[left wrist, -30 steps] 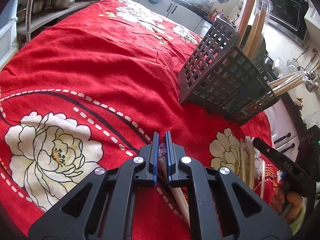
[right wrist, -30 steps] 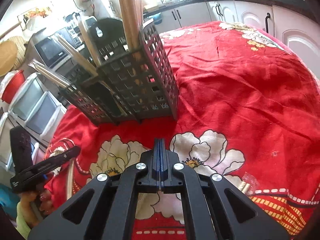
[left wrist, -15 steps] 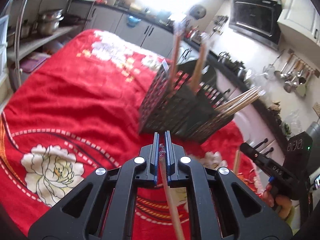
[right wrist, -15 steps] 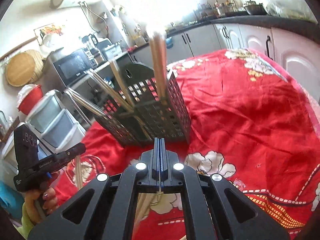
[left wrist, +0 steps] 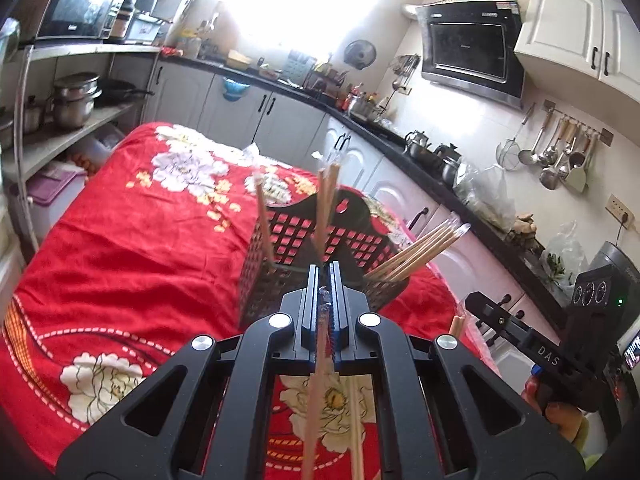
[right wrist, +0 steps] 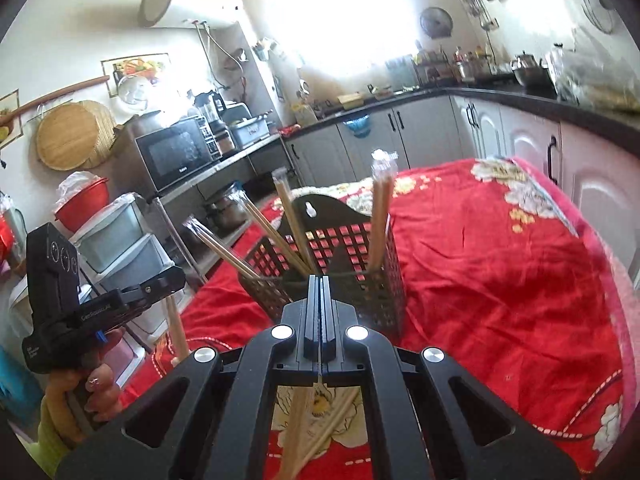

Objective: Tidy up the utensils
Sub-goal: 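Lift the held chopsticks with both tools and carry them over the caddy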

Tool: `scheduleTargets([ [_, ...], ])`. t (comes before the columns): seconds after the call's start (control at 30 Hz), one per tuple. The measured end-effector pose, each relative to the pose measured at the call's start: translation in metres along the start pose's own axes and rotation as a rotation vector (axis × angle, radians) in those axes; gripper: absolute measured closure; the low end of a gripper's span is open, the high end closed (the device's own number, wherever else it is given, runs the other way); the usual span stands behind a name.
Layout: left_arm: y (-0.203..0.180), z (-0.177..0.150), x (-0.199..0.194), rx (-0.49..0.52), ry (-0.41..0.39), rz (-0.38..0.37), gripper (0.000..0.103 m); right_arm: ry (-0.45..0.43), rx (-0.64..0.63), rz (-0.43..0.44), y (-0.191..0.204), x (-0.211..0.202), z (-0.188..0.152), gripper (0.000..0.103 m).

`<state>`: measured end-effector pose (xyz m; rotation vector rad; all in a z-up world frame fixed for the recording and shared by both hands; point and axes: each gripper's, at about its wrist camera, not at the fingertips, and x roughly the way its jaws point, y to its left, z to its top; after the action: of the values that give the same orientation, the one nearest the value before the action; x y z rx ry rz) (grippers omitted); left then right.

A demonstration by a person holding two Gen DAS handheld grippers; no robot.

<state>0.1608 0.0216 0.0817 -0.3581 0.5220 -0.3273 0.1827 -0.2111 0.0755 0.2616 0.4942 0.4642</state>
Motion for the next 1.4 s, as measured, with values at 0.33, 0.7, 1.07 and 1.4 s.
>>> scheduleTargets([
  [0.33,-0.015,0.017,-0.004,0.037,-0.037,-0.021,0.101,-0.046,-0.03,0.008,0.01,-0.011,0.014,0.102],
  [0.7,-0.032,0.038,-0.01,0.076,-0.08,-0.043,0.101,-0.088,-0.068,0.015,0.019,-0.02,0.029,0.102],
  [1.07,-0.044,0.052,-0.012,0.106,-0.107,-0.053,0.101,-0.141,-0.112,0.024,0.031,-0.027,0.051,0.102],
  [1.4,-0.064,0.074,-0.018,0.156,-0.159,-0.065,0.101,-0.201,-0.156,0.041,0.045,-0.035,0.08,0.102],
])
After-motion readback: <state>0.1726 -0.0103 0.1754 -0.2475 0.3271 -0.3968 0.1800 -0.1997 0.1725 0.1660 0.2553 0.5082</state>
